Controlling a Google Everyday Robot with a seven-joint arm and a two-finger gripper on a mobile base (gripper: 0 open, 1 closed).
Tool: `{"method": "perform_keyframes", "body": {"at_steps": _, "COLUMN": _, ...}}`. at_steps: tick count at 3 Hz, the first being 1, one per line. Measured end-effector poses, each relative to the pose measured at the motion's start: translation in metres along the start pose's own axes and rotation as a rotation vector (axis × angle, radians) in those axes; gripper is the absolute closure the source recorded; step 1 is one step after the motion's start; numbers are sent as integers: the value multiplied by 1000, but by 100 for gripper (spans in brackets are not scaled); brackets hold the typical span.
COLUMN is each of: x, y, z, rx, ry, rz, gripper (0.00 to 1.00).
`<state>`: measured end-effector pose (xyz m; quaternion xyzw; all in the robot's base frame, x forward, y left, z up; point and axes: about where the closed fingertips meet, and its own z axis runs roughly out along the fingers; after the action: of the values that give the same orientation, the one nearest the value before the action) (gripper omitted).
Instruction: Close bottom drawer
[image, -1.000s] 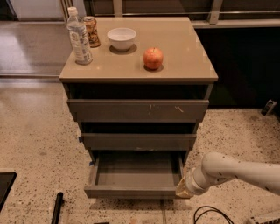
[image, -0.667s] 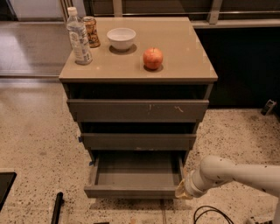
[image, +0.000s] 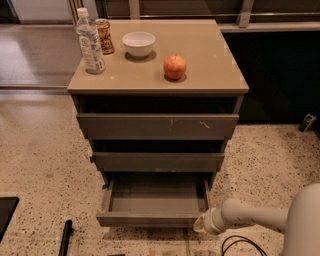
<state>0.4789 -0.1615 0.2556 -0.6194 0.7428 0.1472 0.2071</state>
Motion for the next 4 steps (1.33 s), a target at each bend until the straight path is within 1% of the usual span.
{"method": "perform_keyframes", "body": {"at_steps": 1, "x": 14, "y": -7, "z": 57, "rx": -13, "ry": -43, "rz": 18, "gripper": 100}}
{"method": "perform_keyframes", "body": {"at_steps": 2, "x": 15, "y": -6, "z": 59, "rx": -6, "ry": -45, "rz": 17, "gripper": 100}}
{"method": "perform_keyframes", "body": {"at_steps": 3, "x": 14, "y": -9, "z": 65, "rx": 40, "ry": -57, "rz": -3, "gripper": 100}}
{"method": "perform_keyframes", "body": {"at_steps": 4, "x": 8, "y": -23, "z": 82, "rx": 155, "ry": -103, "rz": -49, "gripper": 100}}
